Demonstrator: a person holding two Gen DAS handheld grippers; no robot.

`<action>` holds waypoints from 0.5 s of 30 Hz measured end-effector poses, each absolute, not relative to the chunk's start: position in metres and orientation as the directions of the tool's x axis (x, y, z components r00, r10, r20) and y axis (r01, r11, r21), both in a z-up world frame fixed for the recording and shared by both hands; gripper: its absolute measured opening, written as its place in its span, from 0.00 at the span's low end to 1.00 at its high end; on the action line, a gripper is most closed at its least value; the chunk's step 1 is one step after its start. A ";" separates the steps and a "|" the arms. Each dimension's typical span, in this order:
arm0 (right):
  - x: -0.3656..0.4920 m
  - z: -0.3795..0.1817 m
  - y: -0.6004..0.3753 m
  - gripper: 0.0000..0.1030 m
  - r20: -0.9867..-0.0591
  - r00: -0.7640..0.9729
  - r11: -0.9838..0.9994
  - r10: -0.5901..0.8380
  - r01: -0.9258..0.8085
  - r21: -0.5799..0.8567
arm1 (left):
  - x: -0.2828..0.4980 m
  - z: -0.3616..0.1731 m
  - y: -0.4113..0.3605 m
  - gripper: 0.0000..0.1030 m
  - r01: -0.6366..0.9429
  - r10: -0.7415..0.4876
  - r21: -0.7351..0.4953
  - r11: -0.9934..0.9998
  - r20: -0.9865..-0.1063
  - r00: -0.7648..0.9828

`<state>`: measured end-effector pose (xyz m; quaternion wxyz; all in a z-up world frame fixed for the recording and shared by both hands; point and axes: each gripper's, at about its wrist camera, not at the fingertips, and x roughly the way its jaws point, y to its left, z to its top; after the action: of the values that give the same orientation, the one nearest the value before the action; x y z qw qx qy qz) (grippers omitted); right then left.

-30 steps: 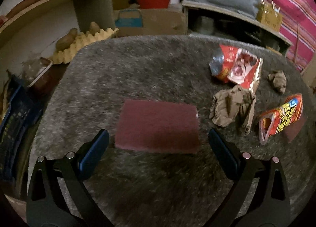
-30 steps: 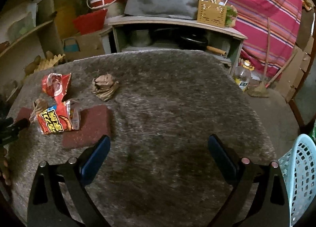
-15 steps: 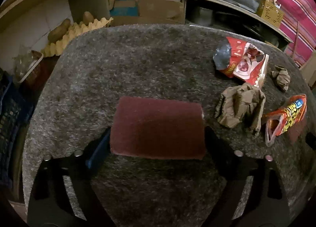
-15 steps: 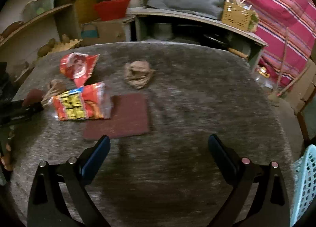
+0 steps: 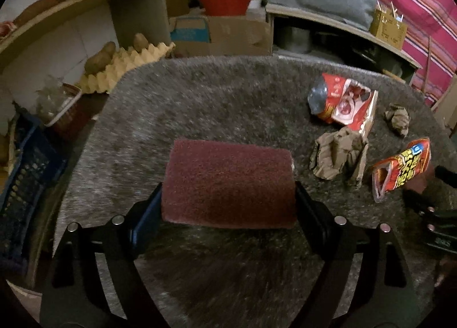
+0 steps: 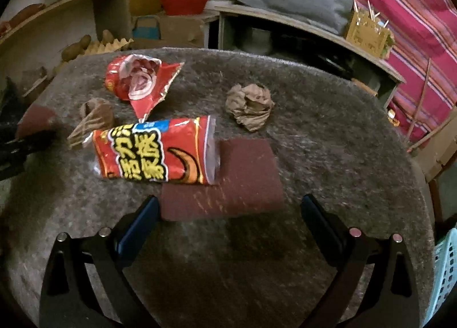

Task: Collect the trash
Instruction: 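Grasp a maroon scouring pad with the left tool while the right tool grasps the other maroon pad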

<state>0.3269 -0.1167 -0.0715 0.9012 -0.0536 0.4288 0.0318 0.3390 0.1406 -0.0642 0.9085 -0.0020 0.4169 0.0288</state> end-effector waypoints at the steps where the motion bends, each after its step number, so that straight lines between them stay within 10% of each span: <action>1: 0.330 -0.074 -0.117 0.94 -0.781 0.624 0.993 0.015 -0.102 -0.062 | 0.336 -0.060 0.142 0.81 -0.065 0.057 0.019 0.998 -0.751 0.658; 15: 0.317 -0.058 -0.150 0.81 -0.753 0.658 0.994 0.006 -0.084 -0.065 | 0.324 -0.029 0.129 0.81 -0.067 0.042 -0.010 0.998 -0.687 0.725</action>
<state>0.3174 -0.1503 -0.0583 0.9093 -0.0469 0.4129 0.0247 0.3238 0.1285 -0.0291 0.9286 -0.0169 0.3696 0.0295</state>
